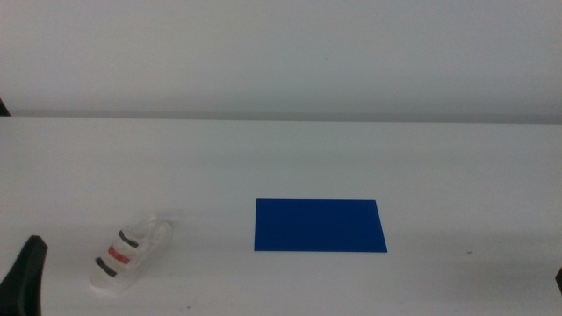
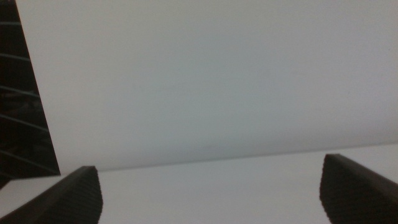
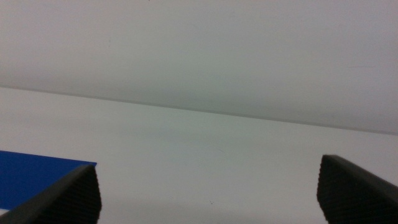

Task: Use one arm to grab the shoe from the table and place it on the mat.

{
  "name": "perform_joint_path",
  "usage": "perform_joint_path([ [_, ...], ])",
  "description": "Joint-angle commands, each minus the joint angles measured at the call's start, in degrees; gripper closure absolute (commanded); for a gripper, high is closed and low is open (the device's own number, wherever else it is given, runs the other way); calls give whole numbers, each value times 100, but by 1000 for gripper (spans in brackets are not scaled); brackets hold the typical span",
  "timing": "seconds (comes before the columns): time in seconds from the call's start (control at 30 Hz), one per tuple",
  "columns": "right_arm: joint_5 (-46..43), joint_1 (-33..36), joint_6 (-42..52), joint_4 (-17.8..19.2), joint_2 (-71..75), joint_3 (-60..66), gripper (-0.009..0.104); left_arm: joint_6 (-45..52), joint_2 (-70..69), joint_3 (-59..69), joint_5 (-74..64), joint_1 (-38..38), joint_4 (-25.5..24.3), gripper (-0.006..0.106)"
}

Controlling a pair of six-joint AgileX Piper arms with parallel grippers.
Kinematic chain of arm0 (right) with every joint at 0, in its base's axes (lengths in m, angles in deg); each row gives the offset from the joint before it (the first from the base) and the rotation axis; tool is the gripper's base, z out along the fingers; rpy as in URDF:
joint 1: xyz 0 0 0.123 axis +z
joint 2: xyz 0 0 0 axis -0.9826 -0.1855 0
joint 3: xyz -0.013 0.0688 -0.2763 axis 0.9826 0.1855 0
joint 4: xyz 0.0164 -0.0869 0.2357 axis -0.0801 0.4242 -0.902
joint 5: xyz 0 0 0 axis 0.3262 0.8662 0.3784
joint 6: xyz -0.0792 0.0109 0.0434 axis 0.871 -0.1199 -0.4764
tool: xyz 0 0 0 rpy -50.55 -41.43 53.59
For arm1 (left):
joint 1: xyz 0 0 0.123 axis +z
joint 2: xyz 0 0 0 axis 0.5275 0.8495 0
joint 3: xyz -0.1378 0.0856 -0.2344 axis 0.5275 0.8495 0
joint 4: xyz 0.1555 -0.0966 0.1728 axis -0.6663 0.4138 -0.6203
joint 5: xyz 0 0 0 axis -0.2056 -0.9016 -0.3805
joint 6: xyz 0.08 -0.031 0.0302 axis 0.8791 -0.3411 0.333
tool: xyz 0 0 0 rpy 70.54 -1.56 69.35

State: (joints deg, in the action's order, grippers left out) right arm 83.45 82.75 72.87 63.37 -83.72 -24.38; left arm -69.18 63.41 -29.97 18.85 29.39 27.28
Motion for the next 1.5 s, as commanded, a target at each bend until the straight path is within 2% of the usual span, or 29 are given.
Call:
perform_joint_path([
  [0.0,-39,-2,1,8,216,244,2,-13,315,-306,-407,-52,13,7],
  [0.07,-39,-2,1,8,216,244,2,-13,1178,-1193,-1362,-227,13,7],
  [0.27,-39,-2,1,8,216,244,2,36,4259,-4454,-6070,-917,-340,7],
  [0.37,-39,-2,1,8,216,244,2,709,5555,-5523,-7336,-962,-328,7],
  [0.47,-39,-2,1,8,216,244,2,1912,6615,-5941,-7011,-962,-286,7],
  [0.73,-39,-2,1,8,216,244,2,3155,8191,-6069,-5990,-961,-22,7],
  [1.1,-39,-2,1,8,216,244,2,2377,9003,-6000,-4934,-961,174,7],
  [1.2,-39,-2,1,8,216,244,2,2377,9290,-6000,-4667,-894,174,7],
  [1.37,-39,-2,1,8,216,244,2,2889,9510,-5820,-4330,-531,780,7],
  [1.47,-39,-2,1,8,216,244,2,2952,9612,-5698,-4090,-489,808,7],
])
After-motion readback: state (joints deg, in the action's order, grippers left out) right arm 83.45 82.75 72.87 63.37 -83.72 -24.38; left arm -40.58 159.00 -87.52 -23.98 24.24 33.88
